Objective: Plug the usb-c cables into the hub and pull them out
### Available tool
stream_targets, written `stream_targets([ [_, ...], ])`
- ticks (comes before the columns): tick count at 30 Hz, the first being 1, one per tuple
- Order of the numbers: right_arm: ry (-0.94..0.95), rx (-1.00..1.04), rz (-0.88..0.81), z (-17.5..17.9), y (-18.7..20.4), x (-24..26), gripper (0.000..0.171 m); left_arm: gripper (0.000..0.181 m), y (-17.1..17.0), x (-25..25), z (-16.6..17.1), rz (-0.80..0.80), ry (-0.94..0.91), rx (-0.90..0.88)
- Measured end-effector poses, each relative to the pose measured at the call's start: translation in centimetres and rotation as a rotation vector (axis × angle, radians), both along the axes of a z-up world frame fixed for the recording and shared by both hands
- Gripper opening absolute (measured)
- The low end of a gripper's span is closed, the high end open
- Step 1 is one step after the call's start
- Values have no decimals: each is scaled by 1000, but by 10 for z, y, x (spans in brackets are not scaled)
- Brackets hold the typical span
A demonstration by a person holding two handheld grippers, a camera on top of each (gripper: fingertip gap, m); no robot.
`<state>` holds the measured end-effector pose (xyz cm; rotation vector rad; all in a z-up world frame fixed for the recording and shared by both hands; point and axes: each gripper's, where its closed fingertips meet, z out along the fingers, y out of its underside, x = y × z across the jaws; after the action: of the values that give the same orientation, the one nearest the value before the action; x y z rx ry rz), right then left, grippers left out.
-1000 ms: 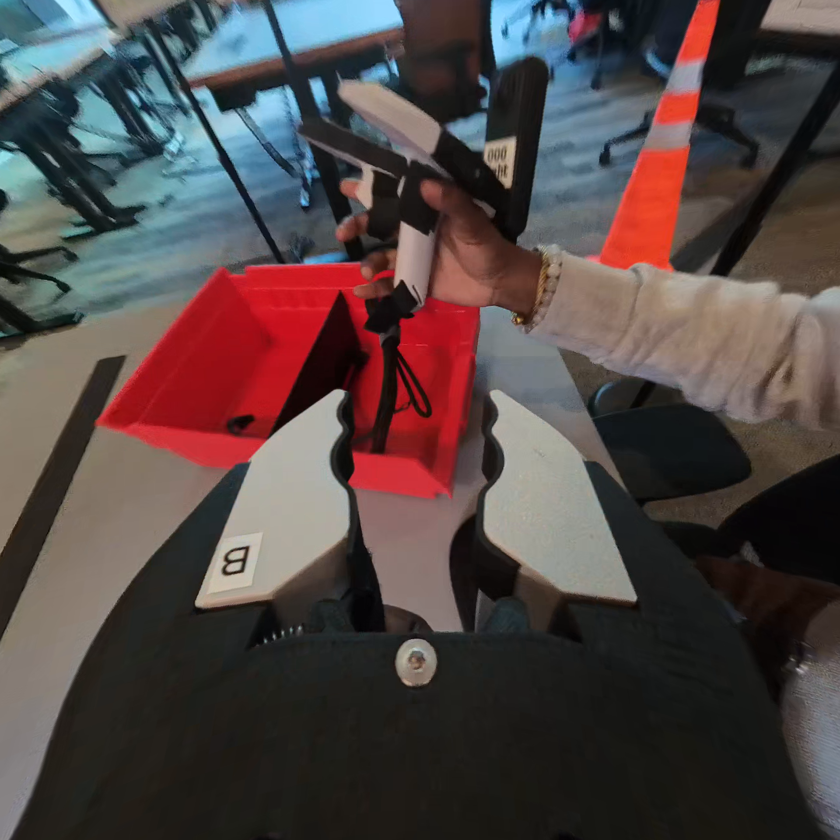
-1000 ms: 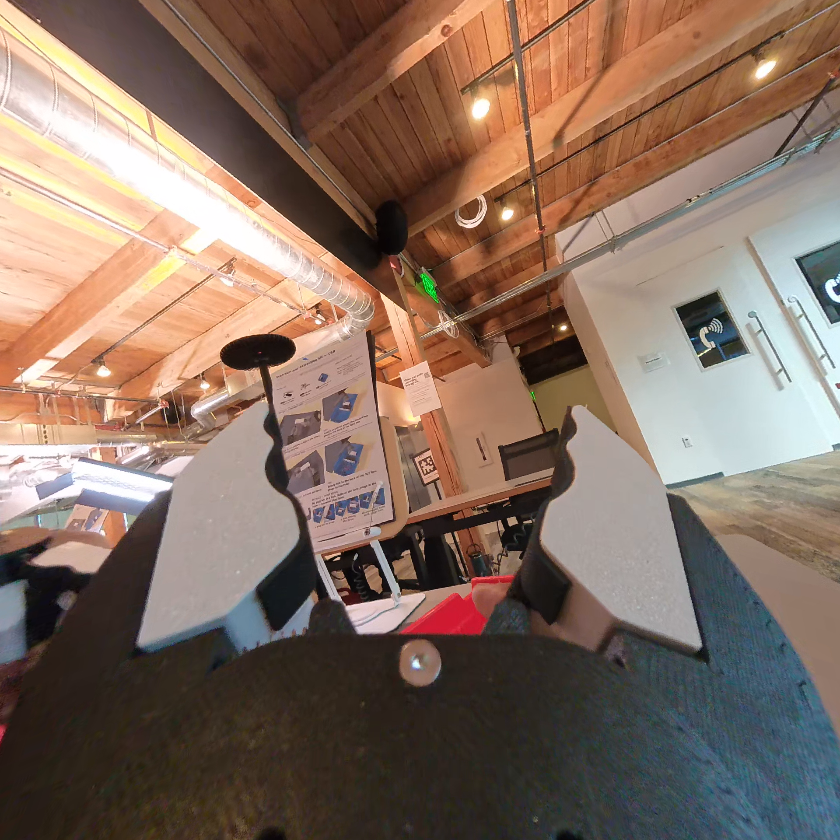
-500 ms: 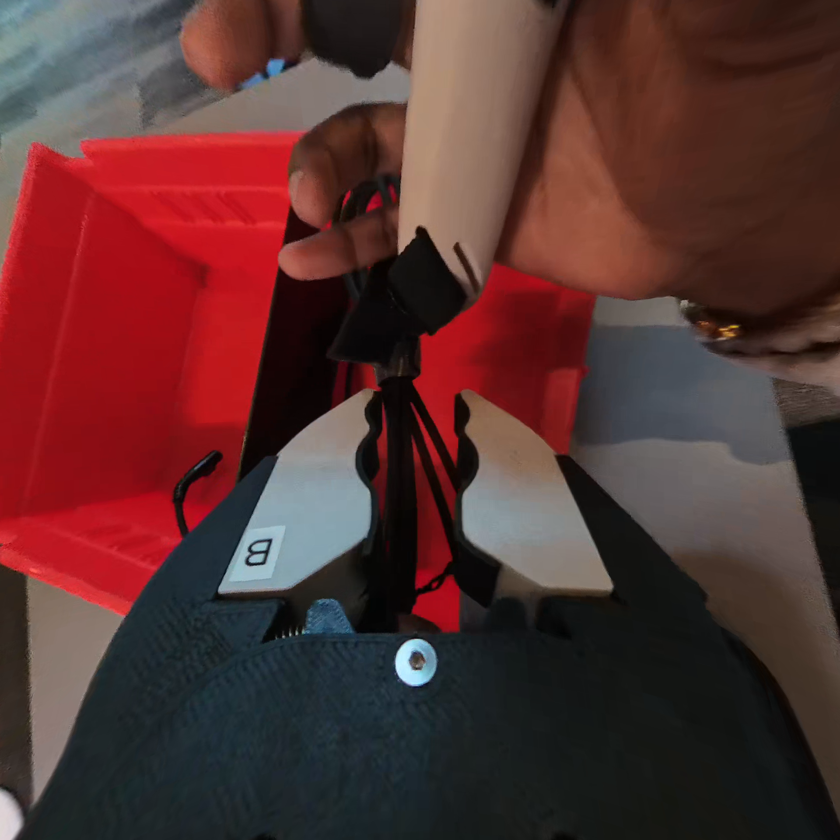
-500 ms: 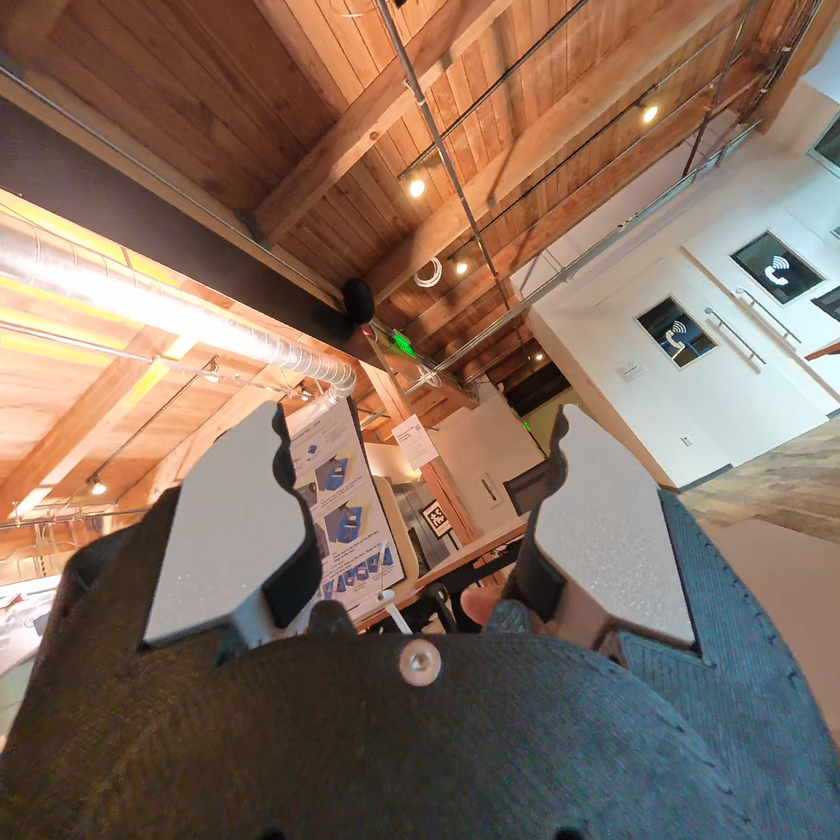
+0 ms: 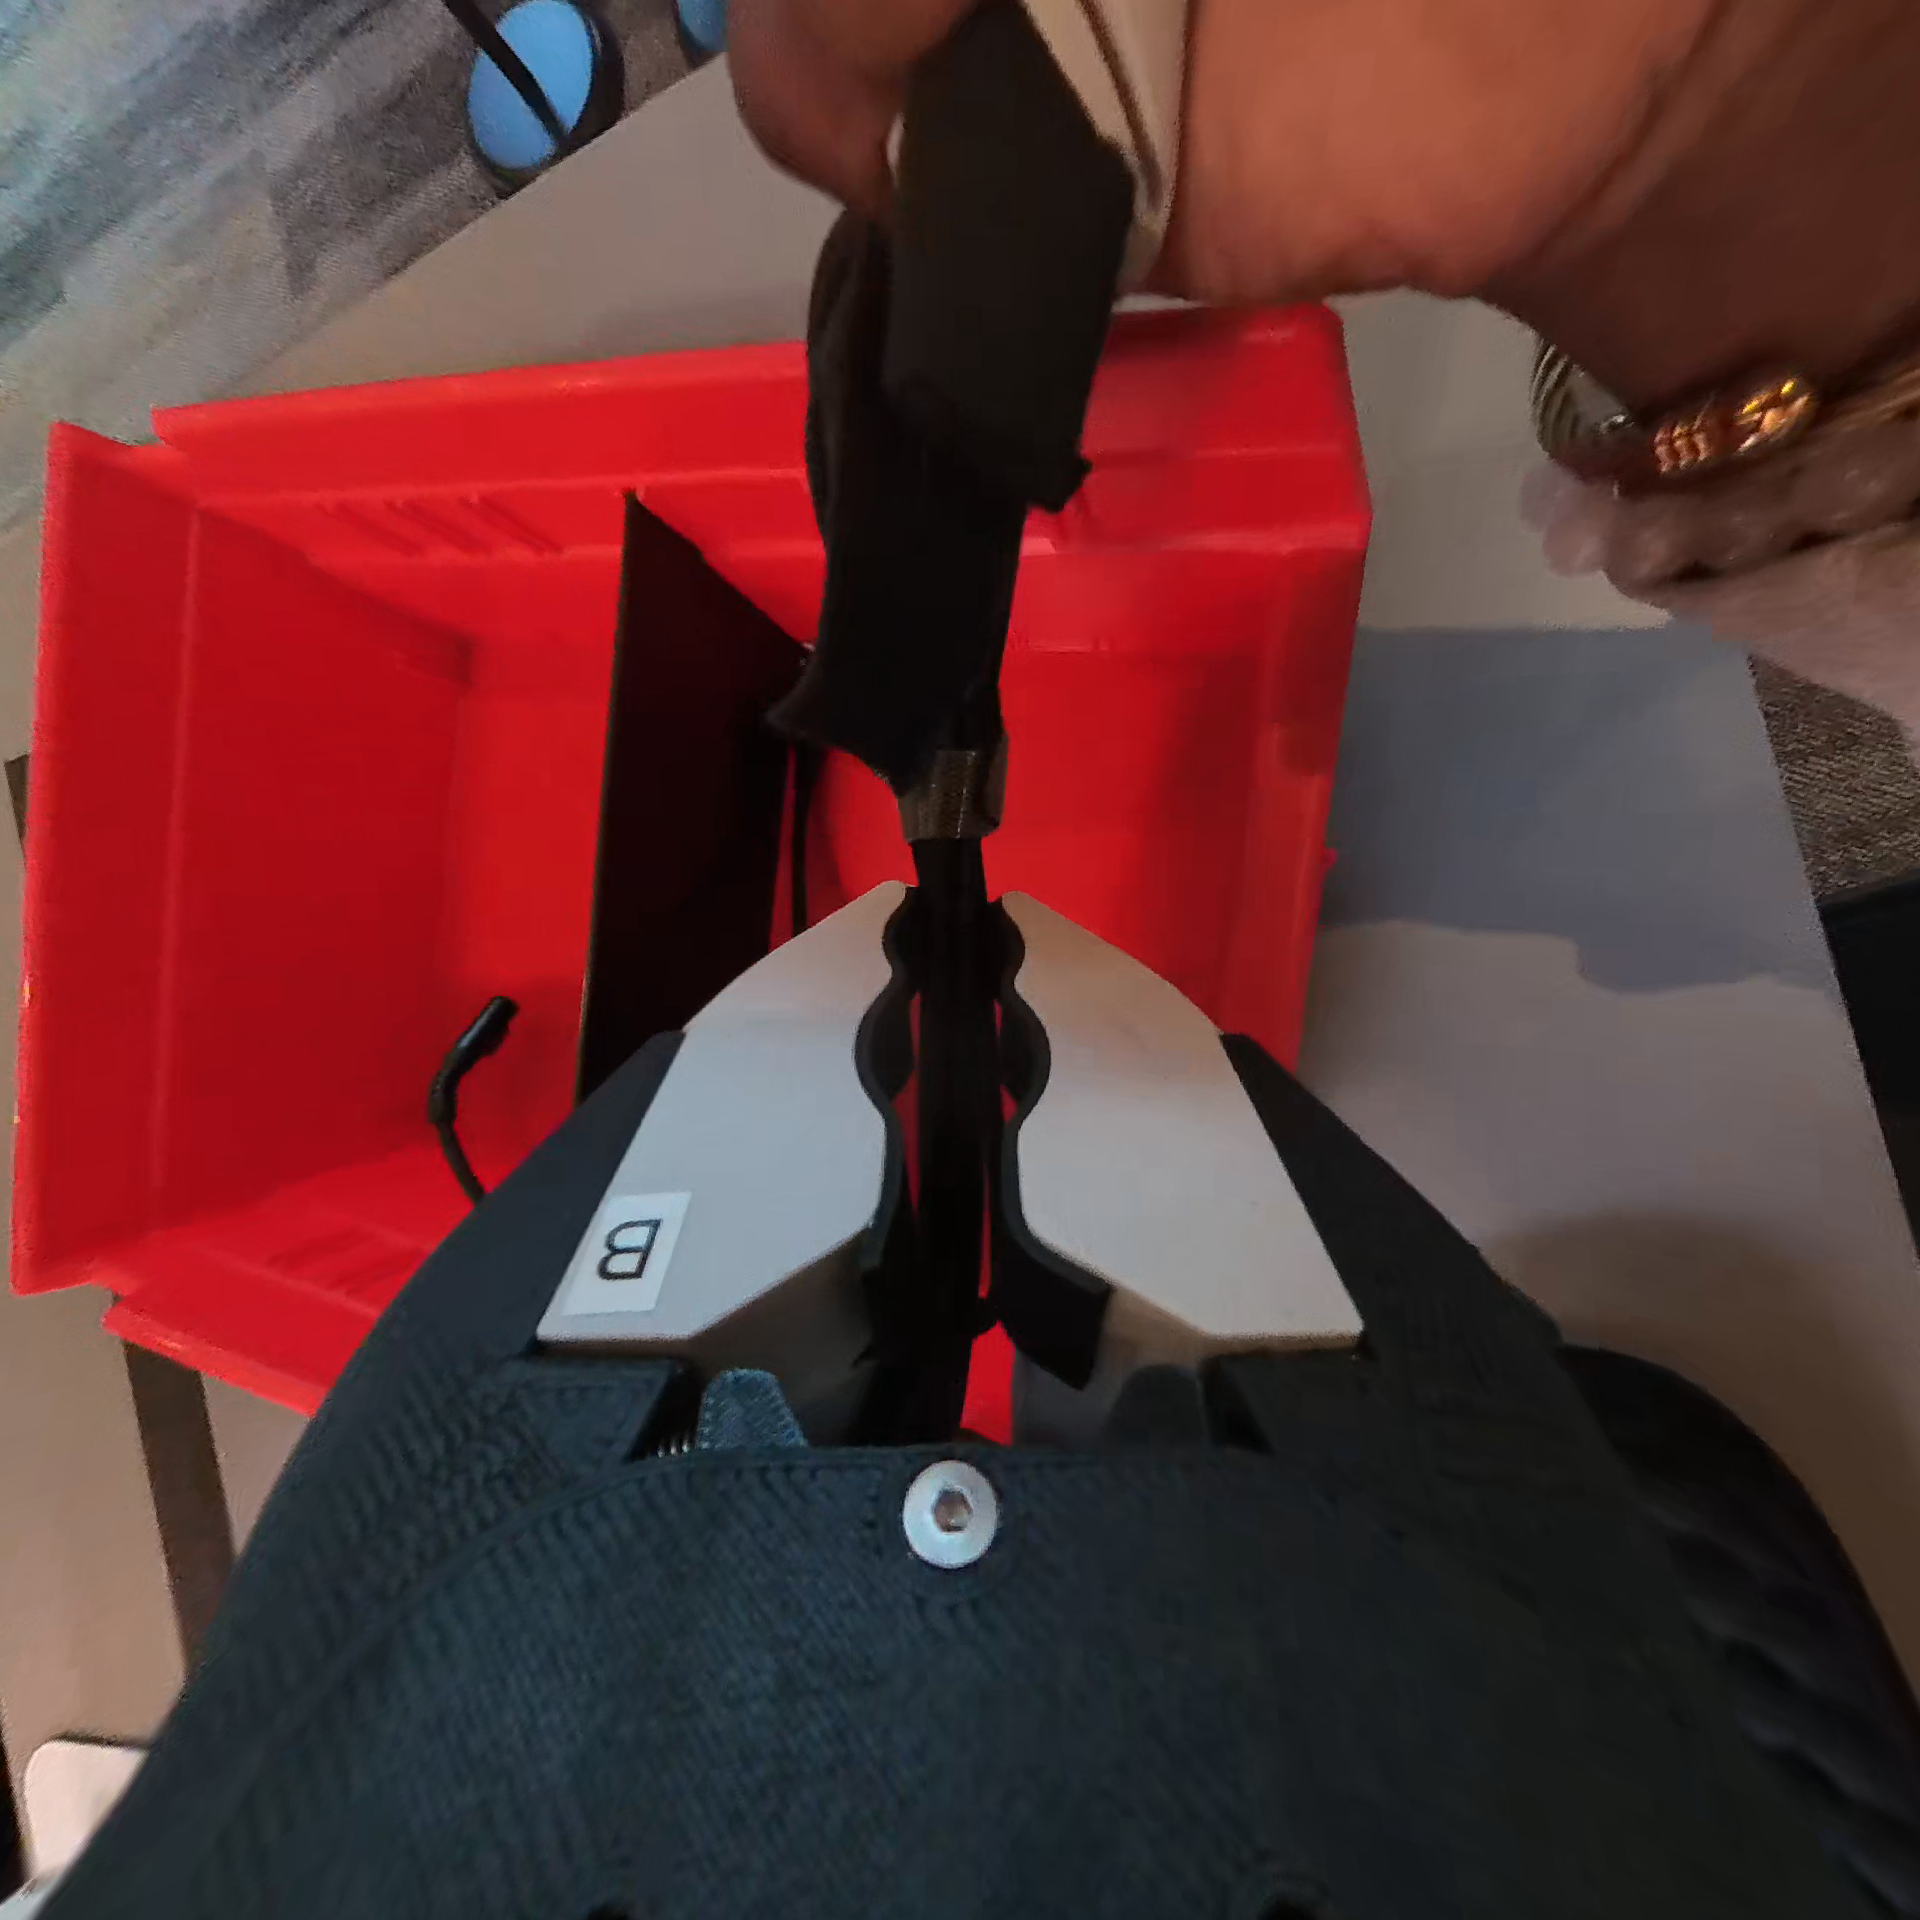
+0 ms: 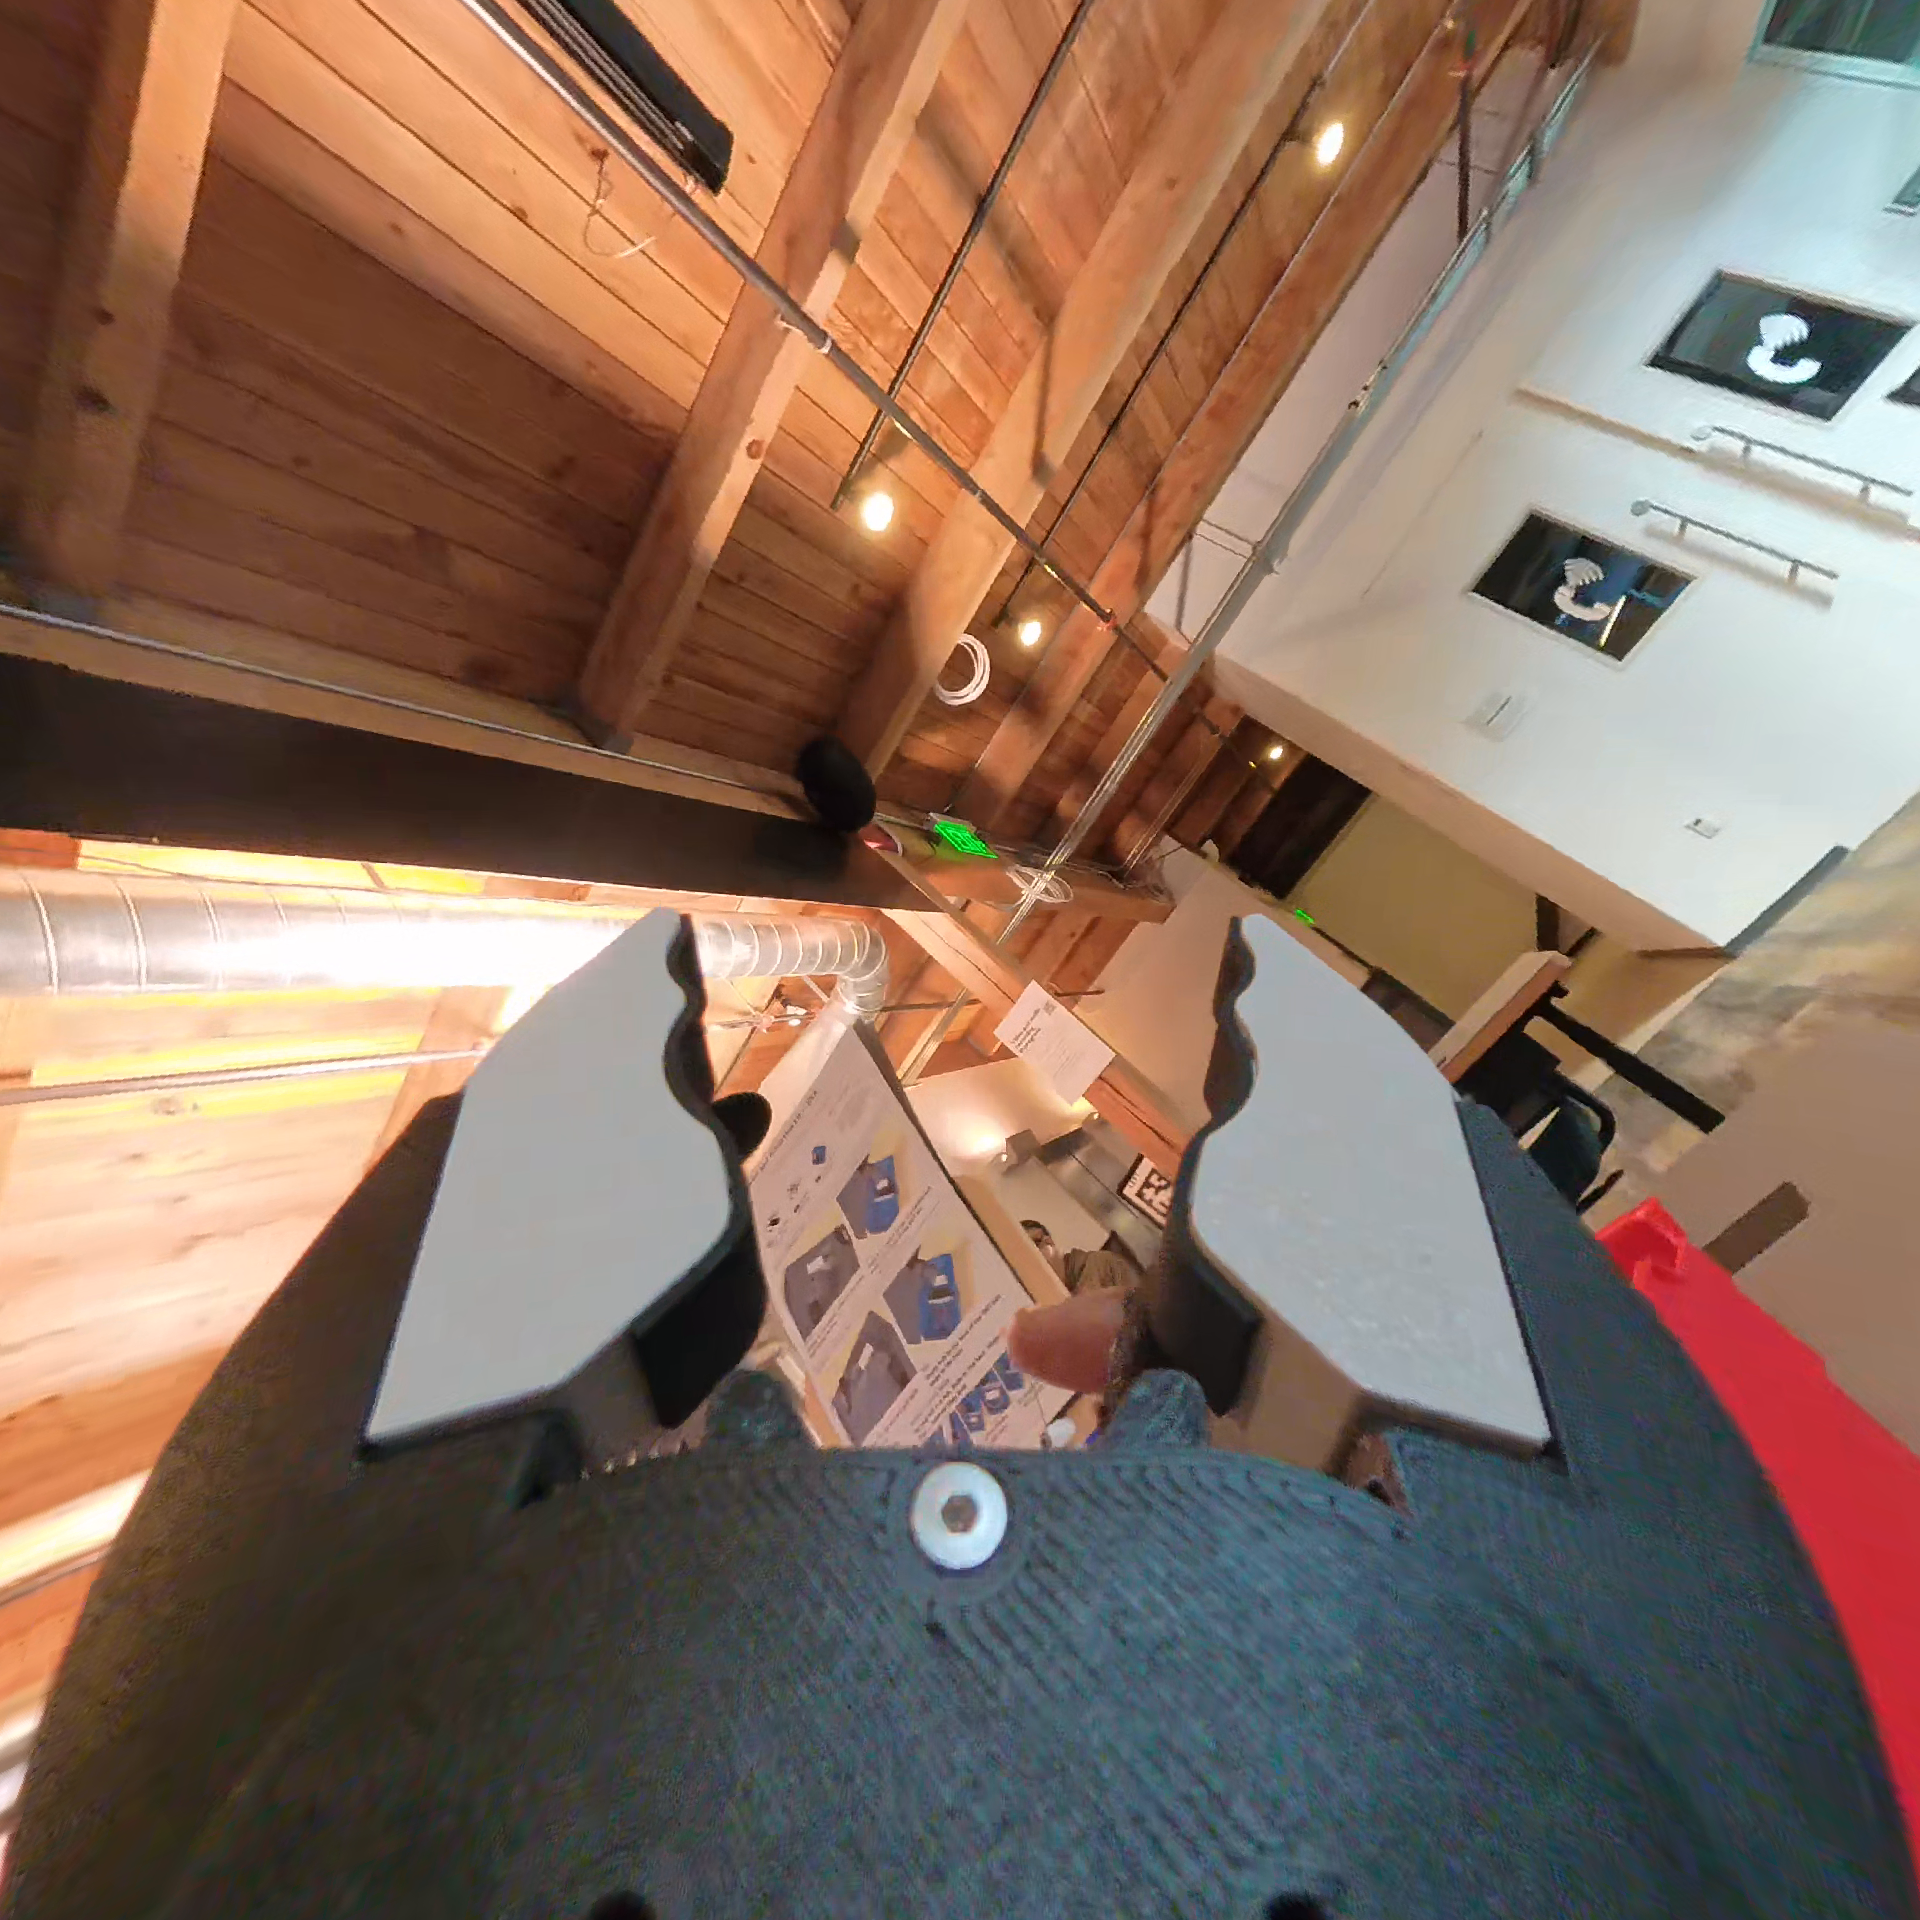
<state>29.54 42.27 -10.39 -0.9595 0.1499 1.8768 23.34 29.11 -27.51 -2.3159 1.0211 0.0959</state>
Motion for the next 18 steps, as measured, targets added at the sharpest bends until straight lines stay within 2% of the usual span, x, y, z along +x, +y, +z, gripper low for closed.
stream_targets([
  [3,-8,36,-58,8,4,14,92,13,3,2,5,-9,-21,1],
  [6,62,9,-80,11,13,36,86,13,8,2,10,-9,-39,11],
  [12,52,38,-33,14,11,37,88,13,15,-2,3,-20,97,5],
  [13,102,22,-7,16,13,45,89,13,15,-12,-2,7,143,-9],
  [14,237,-2,34,22,17,68,88,13,13,-37,-13,52,261,-50],
  [15,384,-10,65,28,22,99,82,13,12,-50,-24,55,283,-62],
  [16,428,17,48,33,23,123,75,13,7,-54,-31,61,247,-82],
  [18,231,69,-35,35,22,126,76,12,4,-53,-31,64,191,-64],
])
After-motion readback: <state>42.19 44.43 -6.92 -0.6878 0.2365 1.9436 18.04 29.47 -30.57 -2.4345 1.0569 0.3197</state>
